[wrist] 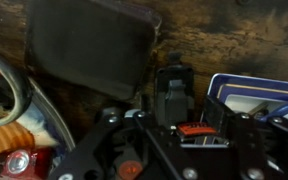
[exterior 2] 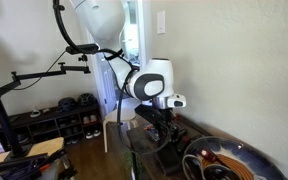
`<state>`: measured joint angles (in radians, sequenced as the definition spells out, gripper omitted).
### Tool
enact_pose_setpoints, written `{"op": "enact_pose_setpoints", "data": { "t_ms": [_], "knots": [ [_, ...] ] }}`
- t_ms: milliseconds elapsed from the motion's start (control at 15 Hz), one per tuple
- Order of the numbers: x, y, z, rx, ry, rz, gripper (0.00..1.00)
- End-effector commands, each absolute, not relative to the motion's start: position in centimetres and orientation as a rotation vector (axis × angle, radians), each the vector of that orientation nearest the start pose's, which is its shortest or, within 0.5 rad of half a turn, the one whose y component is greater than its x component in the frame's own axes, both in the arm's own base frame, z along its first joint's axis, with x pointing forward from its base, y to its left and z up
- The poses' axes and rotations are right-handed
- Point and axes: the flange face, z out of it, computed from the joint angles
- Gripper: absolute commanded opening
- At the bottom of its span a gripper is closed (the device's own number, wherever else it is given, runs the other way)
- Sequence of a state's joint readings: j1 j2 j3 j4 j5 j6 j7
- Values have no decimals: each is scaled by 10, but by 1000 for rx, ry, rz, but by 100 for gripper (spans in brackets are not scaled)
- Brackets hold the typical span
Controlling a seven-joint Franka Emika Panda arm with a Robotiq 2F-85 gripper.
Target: Pick the object on the table and put it on the plate
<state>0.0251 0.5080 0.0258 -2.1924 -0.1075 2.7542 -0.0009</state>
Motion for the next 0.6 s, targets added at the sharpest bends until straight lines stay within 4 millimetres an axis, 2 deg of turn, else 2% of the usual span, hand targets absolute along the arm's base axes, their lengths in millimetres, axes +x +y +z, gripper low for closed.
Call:
{"op": "enact_pose_setpoints", "data": {
  "t_ms": [0,133,400,533],
  "knots": [
    [558,32,154,-3149,-231,-126,28],
    [558,30,154,-3150,-225,-128,14],
    [555,26,157,-3148,-201,-131,14],
    [552,27,164,-3151,-204,-138,14]
  ]
}}
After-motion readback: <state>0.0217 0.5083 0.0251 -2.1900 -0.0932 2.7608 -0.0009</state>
